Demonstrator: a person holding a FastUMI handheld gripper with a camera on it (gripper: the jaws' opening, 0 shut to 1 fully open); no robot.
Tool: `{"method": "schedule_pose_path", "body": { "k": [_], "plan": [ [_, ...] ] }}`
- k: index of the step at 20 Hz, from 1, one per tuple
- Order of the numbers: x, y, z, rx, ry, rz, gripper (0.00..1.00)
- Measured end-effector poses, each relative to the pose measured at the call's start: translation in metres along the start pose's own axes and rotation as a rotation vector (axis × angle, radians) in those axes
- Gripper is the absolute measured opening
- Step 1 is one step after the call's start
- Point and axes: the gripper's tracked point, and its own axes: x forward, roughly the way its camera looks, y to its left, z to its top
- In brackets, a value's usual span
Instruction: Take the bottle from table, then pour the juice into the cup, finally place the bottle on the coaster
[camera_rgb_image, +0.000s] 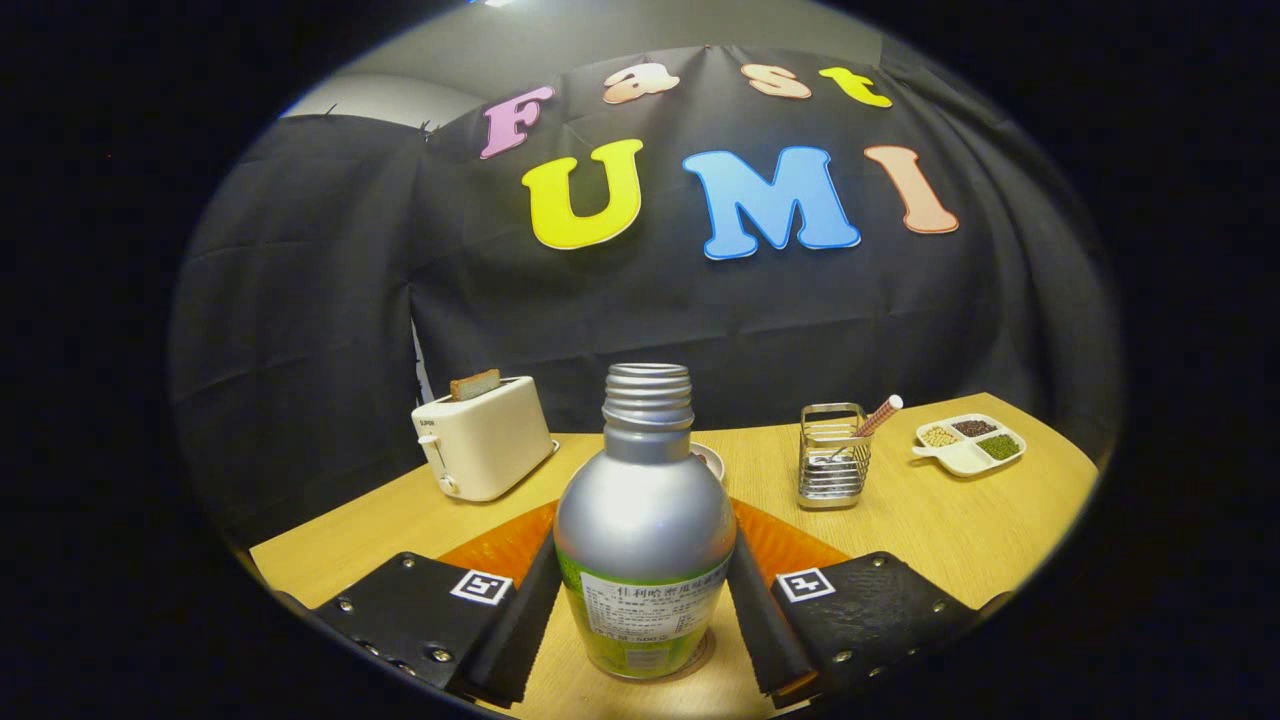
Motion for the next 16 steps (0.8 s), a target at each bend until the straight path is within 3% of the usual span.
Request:
{"method": "schedule_pose_path", "body": {
  "k": [4,16],
  "plan": [
    [0.003,0.003,-0.006,-0.097,-0.034,-0.010,0.81],
    [0.015,0.007,-0.027,-0.137,-0.054,0.000,0.81]
  ]
}}
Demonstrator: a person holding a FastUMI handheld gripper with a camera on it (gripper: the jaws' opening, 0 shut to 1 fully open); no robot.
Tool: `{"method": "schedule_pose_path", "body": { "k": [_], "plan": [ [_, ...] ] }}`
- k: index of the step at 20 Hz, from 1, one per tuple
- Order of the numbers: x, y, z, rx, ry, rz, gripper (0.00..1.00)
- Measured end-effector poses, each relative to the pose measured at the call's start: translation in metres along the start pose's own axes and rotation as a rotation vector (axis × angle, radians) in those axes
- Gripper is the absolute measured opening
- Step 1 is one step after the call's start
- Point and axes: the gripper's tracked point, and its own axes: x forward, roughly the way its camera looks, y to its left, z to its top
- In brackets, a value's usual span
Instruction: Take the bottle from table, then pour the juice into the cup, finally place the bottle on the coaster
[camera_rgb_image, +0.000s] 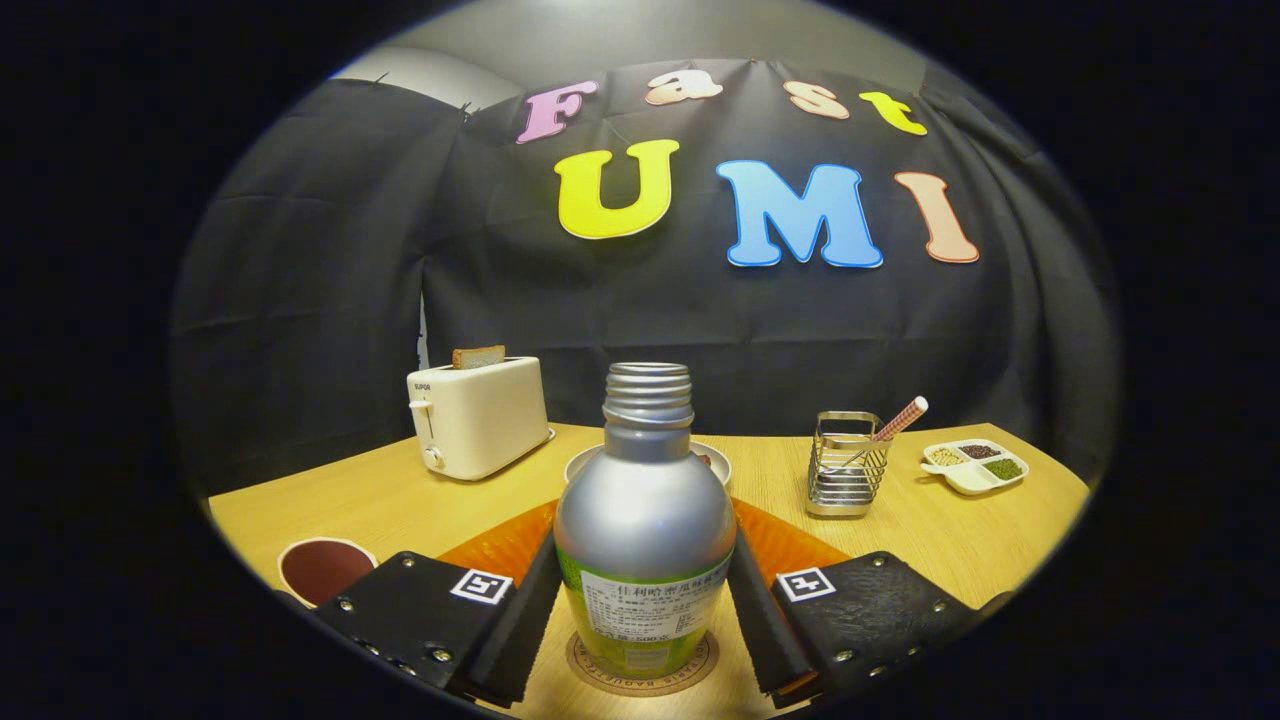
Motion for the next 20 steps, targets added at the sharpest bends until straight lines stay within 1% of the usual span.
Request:
{"method": "schedule_pose_path", "body": {
  "k": [3,6,7,8,9,13,15,19,20],
  "plan": [
    [-0.004,0.005,-0.002,-0.053,-0.026,0.010,0.82],
    [-0.003,0.008,-0.008,-0.081,-0.013,0.033,0.84],
    [-0.003,0.009,-0.008,-0.078,-0.016,0.041,0.90],
    [-0.005,0.009,-0.002,-0.079,-0.031,0.044,0.95],
    [-0.010,0.010,0.007,-0.076,-0.054,0.044,0.97],
    [-0.035,0.006,0.058,-0.020,-0.151,0.047,0.96],
    [-0.047,-0.009,0.086,-0.008,-0.171,0.020,0.96],
    [-0.075,-0.060,0.138,-0.049,-0.145,-0.096,0.96],
    [-0.083,-0.071,0.156,-0.043,-0.146,-0.118,0.96]
  ]
}}
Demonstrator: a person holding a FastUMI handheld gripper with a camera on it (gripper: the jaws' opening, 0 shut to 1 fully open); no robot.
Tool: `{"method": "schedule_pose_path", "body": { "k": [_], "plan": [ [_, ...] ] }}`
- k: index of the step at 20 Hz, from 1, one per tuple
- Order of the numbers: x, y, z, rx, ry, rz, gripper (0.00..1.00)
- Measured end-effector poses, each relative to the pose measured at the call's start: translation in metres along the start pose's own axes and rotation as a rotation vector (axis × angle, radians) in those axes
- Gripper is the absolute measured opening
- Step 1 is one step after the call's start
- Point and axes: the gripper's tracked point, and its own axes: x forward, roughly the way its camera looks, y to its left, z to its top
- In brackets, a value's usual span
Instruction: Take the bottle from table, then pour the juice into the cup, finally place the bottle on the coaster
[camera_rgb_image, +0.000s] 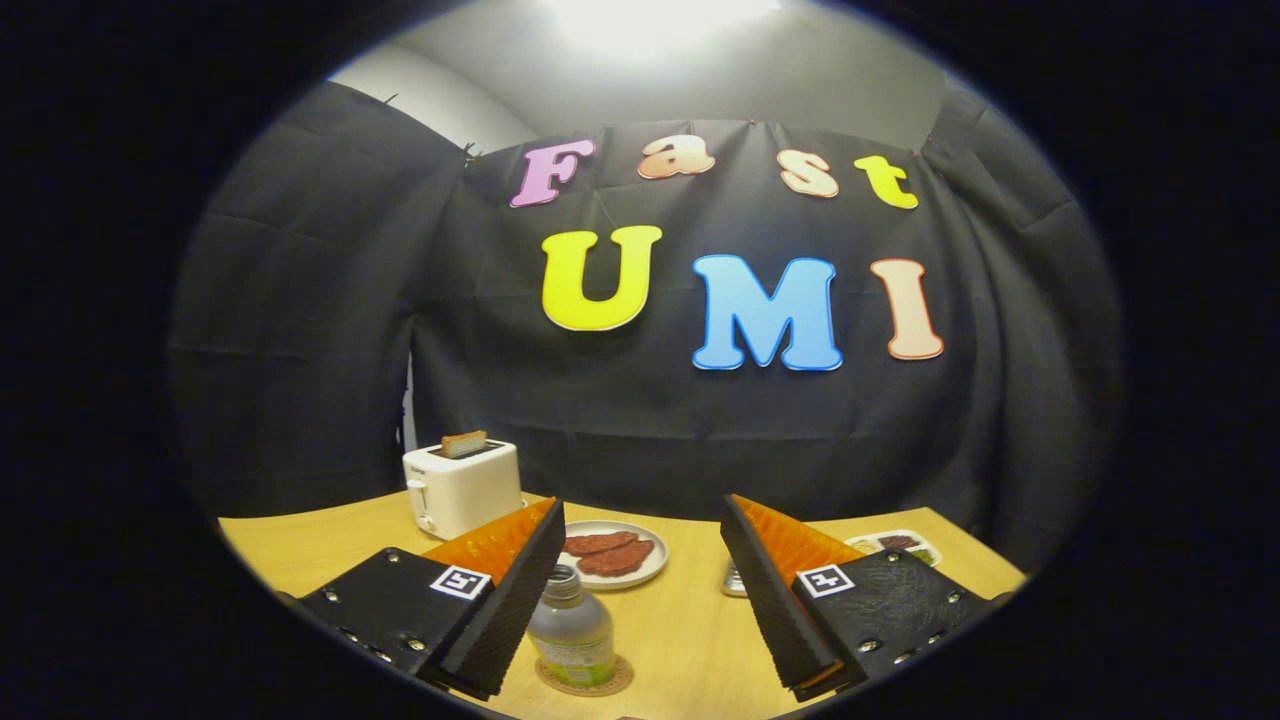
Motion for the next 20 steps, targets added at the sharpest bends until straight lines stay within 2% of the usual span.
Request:
{"method": "schedule_pose_path", "body": {
  "k": [5,10,16,20],
  "plan": [
    [-0.021,-0.052,0.099,0.025,-0.047,-0.109,0.95],
    [-0.025,-0.085,0.165,0.047,-0.012,-0.171,0.96],
    [-0.035,-0.105,0.223,0.047,-0.038,-0.216,0.96],
    [-0.041,-0.109,0.235,0.025,-0.050,-0.235,0.95]
  ]
}}
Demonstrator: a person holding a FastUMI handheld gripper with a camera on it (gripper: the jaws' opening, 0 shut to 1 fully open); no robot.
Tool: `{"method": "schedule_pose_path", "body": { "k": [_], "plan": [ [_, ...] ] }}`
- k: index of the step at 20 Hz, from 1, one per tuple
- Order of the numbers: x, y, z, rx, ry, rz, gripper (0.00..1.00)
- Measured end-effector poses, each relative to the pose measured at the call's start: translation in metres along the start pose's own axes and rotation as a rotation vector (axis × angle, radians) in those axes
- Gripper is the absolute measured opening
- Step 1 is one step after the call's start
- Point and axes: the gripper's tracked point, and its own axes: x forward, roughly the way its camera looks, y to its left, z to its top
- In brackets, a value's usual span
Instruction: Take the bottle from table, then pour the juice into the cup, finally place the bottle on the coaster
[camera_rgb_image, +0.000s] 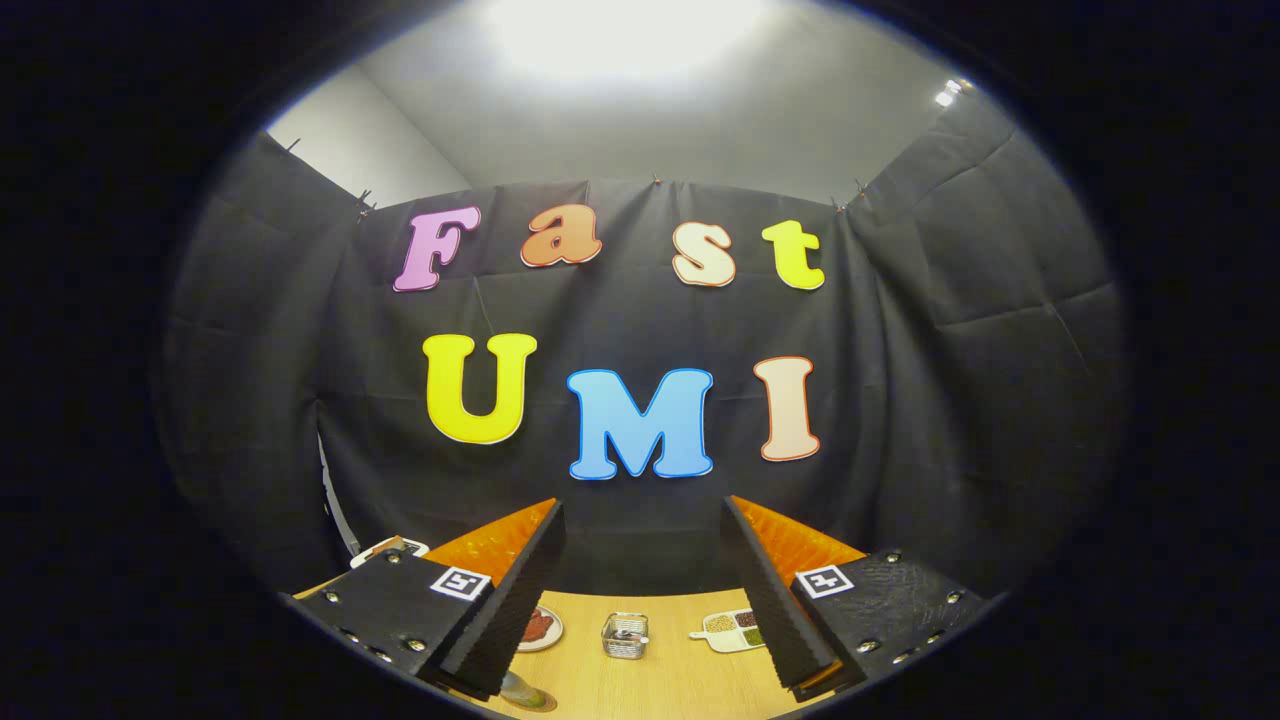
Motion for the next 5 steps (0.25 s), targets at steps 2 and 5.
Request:
{"method": "schedule_pose_path", "body": {
  "k": [2,5],
  "plan": [
    [0.0002,-0.0002,-0.0036,-0.011,0.013,-0.003,0.95],
    [-0.0007,0.0010,-0.0037,-0.043,0.032,0.004,0.95]
  ]
}}
